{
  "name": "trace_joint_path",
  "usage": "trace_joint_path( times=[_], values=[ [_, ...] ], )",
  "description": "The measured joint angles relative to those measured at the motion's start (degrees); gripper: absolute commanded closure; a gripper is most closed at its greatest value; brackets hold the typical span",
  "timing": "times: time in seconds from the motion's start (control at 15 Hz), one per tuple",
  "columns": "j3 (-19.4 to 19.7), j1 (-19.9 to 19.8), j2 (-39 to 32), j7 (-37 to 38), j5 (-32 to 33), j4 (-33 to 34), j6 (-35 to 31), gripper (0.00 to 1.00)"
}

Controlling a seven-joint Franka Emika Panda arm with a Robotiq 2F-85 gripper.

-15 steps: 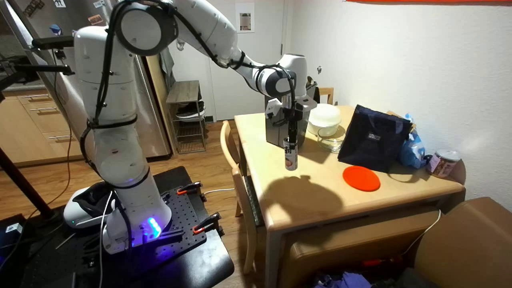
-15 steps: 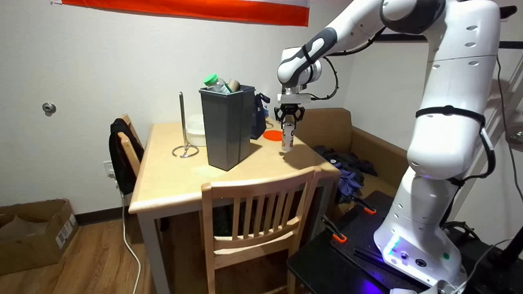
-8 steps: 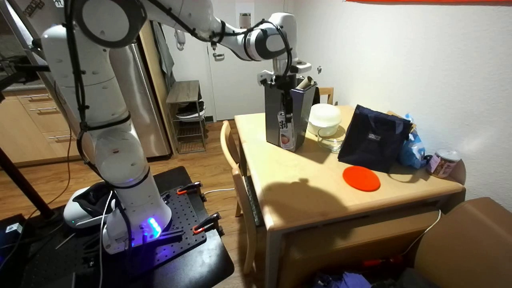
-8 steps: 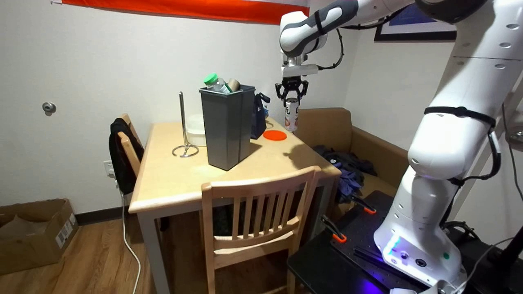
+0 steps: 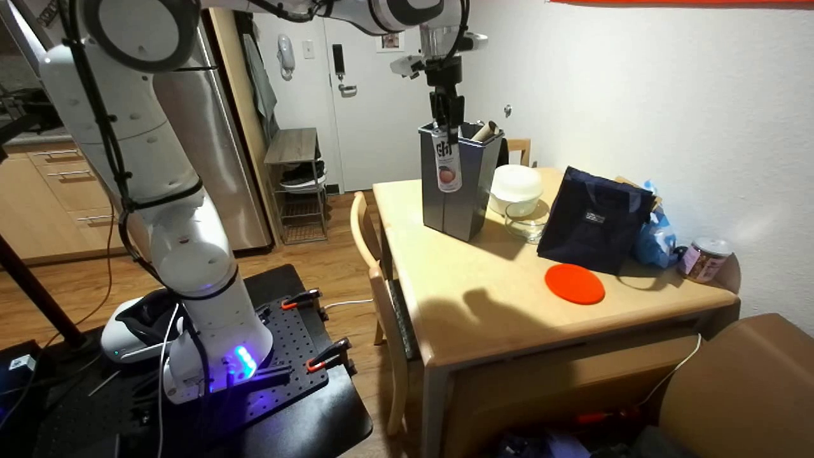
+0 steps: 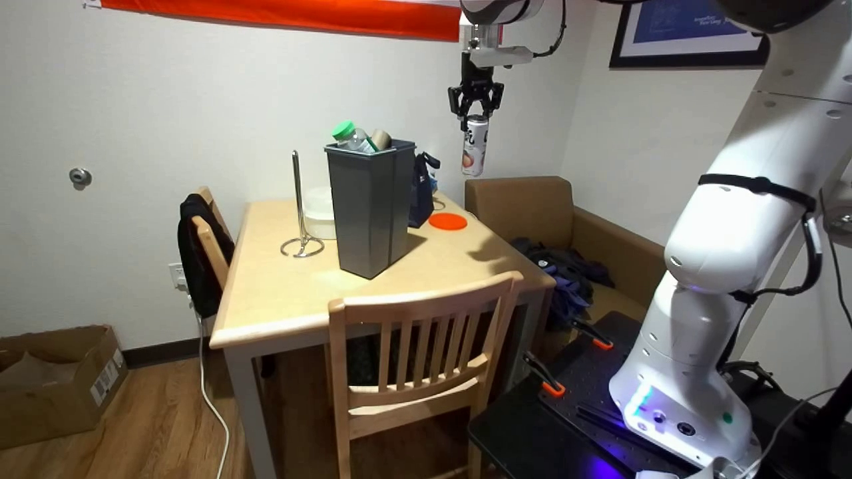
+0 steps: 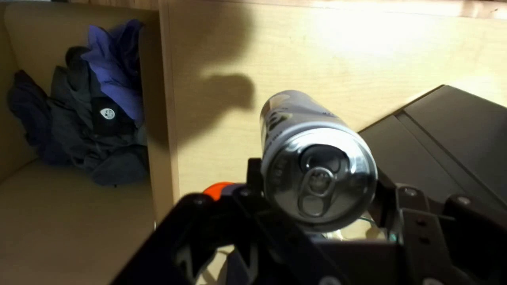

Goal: Put the empty plastic bottle and can into the trash bin

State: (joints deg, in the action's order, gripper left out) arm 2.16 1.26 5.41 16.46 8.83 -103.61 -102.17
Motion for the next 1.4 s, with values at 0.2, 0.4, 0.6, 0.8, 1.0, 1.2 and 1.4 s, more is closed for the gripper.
trace_joint_path(
  times=[0.2,0.4,0.6,0.8,1.0,1.2,1.4],
  values=[
    [-0.49,0.02,-0.01,-2.37,-2.08,1.72,0.0,0.39],
    [-0.53,0.01,-0.06,-2.65,-2.21,1.77,0.0,0.64],
    [-0.62,0.0,-0.24,-2.65,-2.25,1.78,0.0,0.64],
    [-1.35,0.03,-0.71,-3.72,-2.5,2.92,0.0,0.64],
    [-2.75,0.35,-2.25,-5.09,-2.62,6.51,0.41,0.64],
    [-4.01,1.14,-4.81,-6.99,-3.01,10.96,2.72,0.64],
    [-4.87,1.97,-8.18,-8.74,-3.31,15.46,5.76,0.64]
  ],
)
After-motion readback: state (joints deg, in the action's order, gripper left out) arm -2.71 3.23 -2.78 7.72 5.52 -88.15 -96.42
